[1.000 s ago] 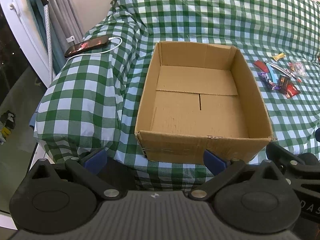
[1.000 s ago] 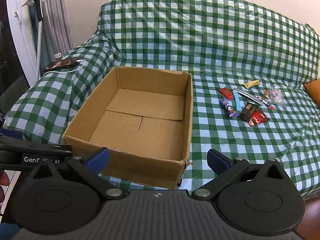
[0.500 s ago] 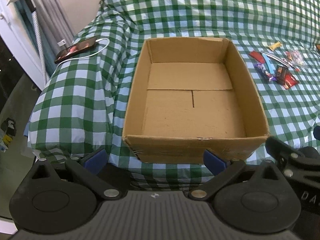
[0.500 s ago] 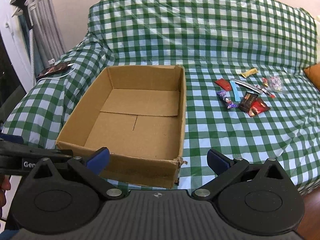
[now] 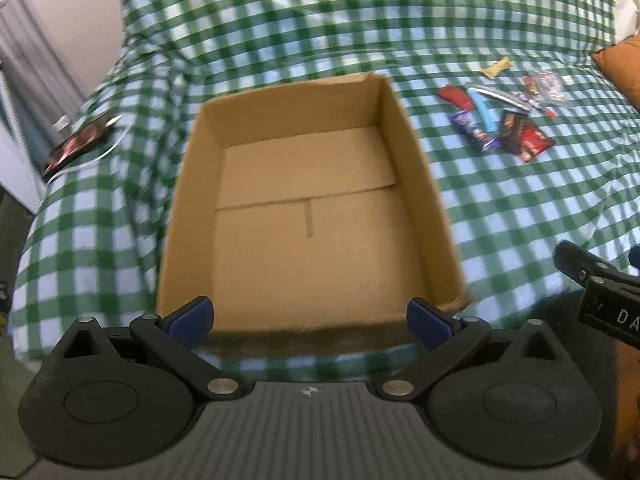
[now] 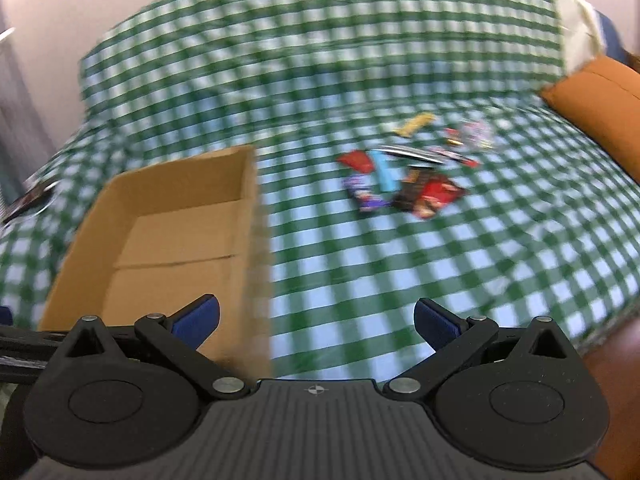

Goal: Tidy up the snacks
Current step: 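Move both tools over the snack pile beside the box, then grasp the purple candy bar with left tool while right grasps the dark chocolate bar, then carry the purple bar with left tool while right carries the chocolate bar into the box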

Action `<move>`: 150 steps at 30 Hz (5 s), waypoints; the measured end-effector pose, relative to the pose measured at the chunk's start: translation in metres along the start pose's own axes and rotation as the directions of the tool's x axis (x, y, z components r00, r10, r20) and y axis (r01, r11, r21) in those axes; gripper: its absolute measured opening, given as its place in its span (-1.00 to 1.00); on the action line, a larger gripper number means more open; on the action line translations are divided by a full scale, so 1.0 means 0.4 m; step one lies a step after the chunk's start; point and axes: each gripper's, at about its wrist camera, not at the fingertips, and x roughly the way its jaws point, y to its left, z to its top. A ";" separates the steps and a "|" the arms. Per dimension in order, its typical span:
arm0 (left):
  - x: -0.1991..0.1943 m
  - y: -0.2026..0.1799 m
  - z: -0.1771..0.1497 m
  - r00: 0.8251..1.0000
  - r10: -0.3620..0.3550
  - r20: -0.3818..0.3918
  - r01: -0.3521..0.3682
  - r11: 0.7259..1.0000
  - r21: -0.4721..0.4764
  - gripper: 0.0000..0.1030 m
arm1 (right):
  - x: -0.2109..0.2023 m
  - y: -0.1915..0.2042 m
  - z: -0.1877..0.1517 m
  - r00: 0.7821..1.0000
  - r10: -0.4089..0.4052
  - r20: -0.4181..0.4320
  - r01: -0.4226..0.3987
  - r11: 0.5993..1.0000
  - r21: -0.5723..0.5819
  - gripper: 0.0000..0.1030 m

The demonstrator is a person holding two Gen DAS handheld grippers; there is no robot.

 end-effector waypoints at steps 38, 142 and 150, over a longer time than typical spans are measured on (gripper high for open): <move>0.865 -0.539 0.576 0.979 -0.145 -0.146 0.150 0.988 0.023 1.00 | 0.933 -0.344 0.258 0.995 -0.085 0.050 0.095 0.967 -0.237 1.00; -0.059 0.324 -0.158 0.962 -0.220 0.162 0.260 0.920 -0.294 -0.71 | -0.159 0.318 -0.081 0.980 0.199 0.025 -0.169 0.887 -0.429 -0.18; 0.012 0.331 -0.091 0.965 -0.224 0.140 0.256 0.922 -0.292 -0.71 | -0.080 0.362 -0.049 0.982 0.190 -0.003 -0.174 0.891 -0.418 -0.18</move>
